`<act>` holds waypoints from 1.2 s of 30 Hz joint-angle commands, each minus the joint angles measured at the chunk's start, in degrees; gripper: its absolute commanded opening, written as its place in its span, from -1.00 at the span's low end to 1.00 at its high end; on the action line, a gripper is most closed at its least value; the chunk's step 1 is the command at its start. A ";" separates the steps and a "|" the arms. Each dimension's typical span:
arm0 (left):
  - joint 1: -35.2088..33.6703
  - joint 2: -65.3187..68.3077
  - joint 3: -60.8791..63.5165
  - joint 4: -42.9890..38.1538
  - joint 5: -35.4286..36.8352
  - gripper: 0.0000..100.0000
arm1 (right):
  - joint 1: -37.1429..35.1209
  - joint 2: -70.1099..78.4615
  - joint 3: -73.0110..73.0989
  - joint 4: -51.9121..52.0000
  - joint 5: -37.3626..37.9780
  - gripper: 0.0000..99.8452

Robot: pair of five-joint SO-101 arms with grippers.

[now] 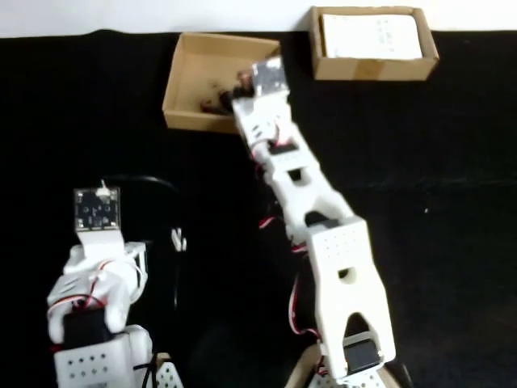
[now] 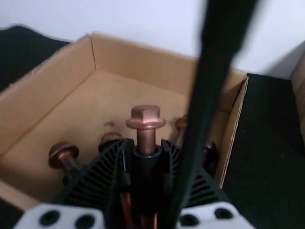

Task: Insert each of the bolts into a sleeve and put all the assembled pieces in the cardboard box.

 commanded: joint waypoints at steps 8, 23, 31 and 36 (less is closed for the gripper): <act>0.57 -0.40 11.82 -20.40 -0.26 -0.82 | -2.24 -8.13 -2.68 7.08 0.35 -0.59; 16.40 -0.31 11.82 -20.40 0.09 -0.83 | -0.04 -50.77 -2.51 55.96 0.35 -0.96; 15.96 -0.40 11.74 -20.40 0.09 -0.83 | 6.73 -70.55 -2.51 104.13 0.09 -0.99; 15.96 -0.22 11.74 -20.40 0.09 -0.83 | 17.63 -81.45 4.88 109.67 0.09 -0.99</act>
